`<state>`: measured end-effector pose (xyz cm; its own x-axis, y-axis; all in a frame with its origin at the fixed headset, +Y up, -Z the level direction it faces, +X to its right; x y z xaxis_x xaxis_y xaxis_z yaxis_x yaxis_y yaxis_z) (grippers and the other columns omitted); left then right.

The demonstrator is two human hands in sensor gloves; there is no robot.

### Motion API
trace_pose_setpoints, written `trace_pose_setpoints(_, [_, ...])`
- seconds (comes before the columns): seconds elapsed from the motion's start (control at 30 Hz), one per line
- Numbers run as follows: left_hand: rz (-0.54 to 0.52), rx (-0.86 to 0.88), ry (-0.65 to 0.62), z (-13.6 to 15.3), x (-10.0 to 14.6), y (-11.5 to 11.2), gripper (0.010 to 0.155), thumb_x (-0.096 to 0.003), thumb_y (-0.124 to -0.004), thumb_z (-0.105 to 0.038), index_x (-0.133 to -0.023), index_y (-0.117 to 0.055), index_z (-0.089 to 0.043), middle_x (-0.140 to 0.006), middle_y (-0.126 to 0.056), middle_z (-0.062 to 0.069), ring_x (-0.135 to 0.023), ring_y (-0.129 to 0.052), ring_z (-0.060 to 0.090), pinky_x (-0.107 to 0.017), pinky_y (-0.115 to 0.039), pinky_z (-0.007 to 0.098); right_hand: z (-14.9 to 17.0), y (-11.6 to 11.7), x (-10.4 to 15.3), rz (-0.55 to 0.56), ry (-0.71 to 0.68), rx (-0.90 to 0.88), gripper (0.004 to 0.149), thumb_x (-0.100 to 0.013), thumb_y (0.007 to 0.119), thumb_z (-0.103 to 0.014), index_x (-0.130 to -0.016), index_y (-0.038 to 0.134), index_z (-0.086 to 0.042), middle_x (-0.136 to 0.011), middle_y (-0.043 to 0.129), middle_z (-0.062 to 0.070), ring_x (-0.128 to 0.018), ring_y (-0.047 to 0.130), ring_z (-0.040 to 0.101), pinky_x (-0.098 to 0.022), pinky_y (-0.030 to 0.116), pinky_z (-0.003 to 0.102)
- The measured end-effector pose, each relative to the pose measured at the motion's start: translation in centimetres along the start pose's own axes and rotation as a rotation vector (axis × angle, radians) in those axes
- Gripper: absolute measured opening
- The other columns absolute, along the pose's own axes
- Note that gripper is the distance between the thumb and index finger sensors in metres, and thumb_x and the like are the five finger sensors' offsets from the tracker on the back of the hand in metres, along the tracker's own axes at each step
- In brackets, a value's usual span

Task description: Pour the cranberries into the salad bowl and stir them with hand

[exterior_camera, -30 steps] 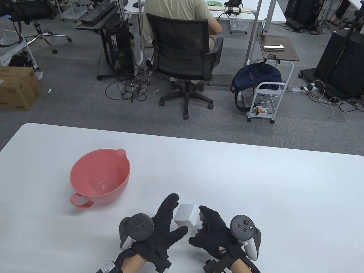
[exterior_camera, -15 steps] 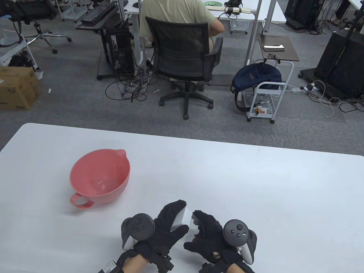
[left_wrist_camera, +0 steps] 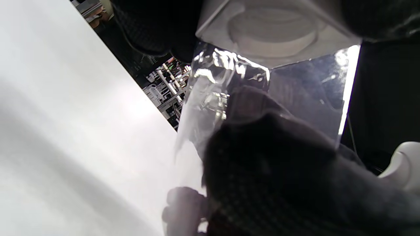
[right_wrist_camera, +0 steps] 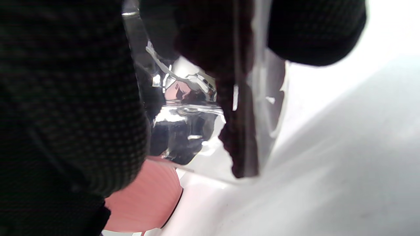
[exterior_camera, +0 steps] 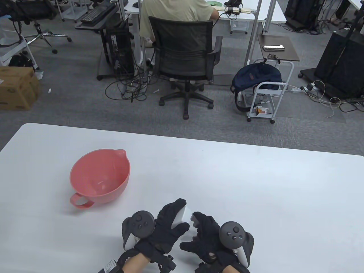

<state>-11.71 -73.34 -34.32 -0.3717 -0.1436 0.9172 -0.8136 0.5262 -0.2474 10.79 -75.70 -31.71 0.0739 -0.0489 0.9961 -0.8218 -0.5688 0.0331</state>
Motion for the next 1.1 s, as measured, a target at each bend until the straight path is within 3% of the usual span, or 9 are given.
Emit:
trace_pose_setpoints(0.07, [-0.057,0.007,0.142,0.4,0.3,-0.3,0.089,-0.0379,-0.069,-0.076,-0.111,-0.040,-0.034,-0.107,-0.054,0.011,-0.092,-0.069,0.031,-0.072,-0.069,0.045,-1.1,0.2,0.3,0.117,-0.091,0.213,0.100,-0.019,0.117,-0.049,-0.098,0.060,-0.030,-0.091,0.071,0.002,-0.075,0.075,0.026,-0.028,0.089,0.034])
trace_pose_setpoints(0.1, [-0.057,0.054,0.176,0.5,0.4,-0.5,0.089,-0.0381,-0.070,-0.075,-0.111,-0.041,-0.033,-0.106,-0.052,0.013,-0.091,-0.068,0.032,-0.071,-0.068,0.047,-0.8,0.3,0.1,0.092,-0.083,0.249,0.099,-0.020,0.114,-0.055,-0.099,0.058,-0.031,-0.091,0.071,0.000,-0.074,0.077,0.024,-0.028,0.091,0.030])
trace_pose_setpoints(0.17, [-0.027,0.032,0.194,0.9,0.5,-0.4,0.089,-0.0390,-0.071,-0.075,-0.111,-0.042,-0.032,-0.106,-0.053,0.012,-0.091,-0.069,0.032,-0.071,-0.068,0.047,-0.2,1.0,0.1,0.049,-0.019,0.108,0.099,-0.019,0.117,-0.050,-0.098,0.061,-0.030,-0.091,0.072,0.002,-0.075,0.076,0.027,-0.028,0.089,0.034])
trace_pose_setpoints(0.27, [-0.024,-0.014,0.211,1.2,0.6,-0.2,0.088,-0.0419,-0.067,-0.080,-0.112,-0.040,-0.034,-0.108,-0.056,0.009,-0.090,-0.073,0.030,-0.069,-0.072,0.043,-0.1,1.1,0.0,0.044,-0.027,0.159,0.100,-0.019,0.115,-0.053,-0.099,0.060,-0.031,-0.092,0.071,0.002,-0.075,0.076,0.026,-0.029,0.090,0.033])
trace_pose_setpoints(0.4, [-0.007,0.104,0.157,1.4,0.4,0.7,0.094,-0.0410,-0.062,-0.091,-0.114,-0.033,-0.039,-0.115,-0.058,0.003,-0.094,-0.077,0.028,-0.070,-0.075,0.040,0.3,0.6,-0.1,0.015,0.015,0.050,0.100,-0.020,0.114,-0.053,-0.100,0.059,-0.031,-0.094,0.070,0.002,-0.077,0.075,0.026,-0.031,0.089,0.033])
trace_pose_setpoints(0.47, [0.045,0.226,0.116,1.7,0.1,1.1,0.098,-0.0379,-0.062,-0.095,-0.115,-0.031,-0.043,-0.121,-0.051,0.005,-0.102,-0.071,0.031,-0.073,-0.073,0.044,0.6,0.3,-0.2,0.001,0.048,-0.017,0.100,-0.020,0.114,-0.053,-0.100,0.059,-0.031,-0.094,0.070,0.002,-0.077,0.075,0.026,-0.031,0.089,0.033])
trace_pose_setpoints(0.63, [0.186,0.373,0.013,2.9,-0.9,2.7,0.100,-0.0364,-0.073,-0.093,-0.114,-0.028,-0.051,-0.128,-0.034,0.002,-0.118,-0.044,0.035,-0.080,-0.060,0.054,0.9,0.1,-0.6,-0.101,0.026,-0.165,0.099,-0.019,0.114,-0.053,-0.100,0.060,-0.032,-0.094,0.070,0.001,-0.078,0.075,0.026,-0.033,0.088,0.034])
trace_pose_setpoints(0.83, [0.485,0.438,-0.119,3.4,-1.2,3.2,0.105,-0.0354,-0.091,-0.086,-0.114,-0.027,-0.058,-0.133,-0.025,-0.010,-0.124,-0.031,0.032,-0.084,-0.049,0.061,0.9,0.8,-0.9,-0.260,-0.015,-0.277,0.099,-0.020,0.114,-0.052,-0.101,0.060,-0.033,-0.095,0.070,0.000,-0.079,0.074,0.026,-0.034,0.088,0.034])
trace_pose_setpoints(1.1, [0.539,0.385,-0.118,3.4,-1.3,3.1,0.092,-0.0376,-0.102,-0.069,-0.109,-0.045,-0.064,-0.128,-0.049,-0.028,-0.123,-0.047,0.025,-0.084,-0.051,0.060,0.5,1.3,-0.8,-0.365,-0.039,-0.310,0.099,-0.021,0.114,-0.053,-0.101,0.059,-0.033,-0.096,0.070,0.000,-0.080,0.074,0.026,-0.036,0.088,0.034])
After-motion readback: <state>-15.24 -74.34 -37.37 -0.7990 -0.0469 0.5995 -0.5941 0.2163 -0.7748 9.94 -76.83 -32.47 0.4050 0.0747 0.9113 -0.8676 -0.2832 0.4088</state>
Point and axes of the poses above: the tracker on the back of each hand, its own z axis roughly to the little-finger side, its own x axis roughly from the fingertips to the wrist, y = z × x, the point moved 1 cm from there along -x, roughly from the wrist to the fingertips
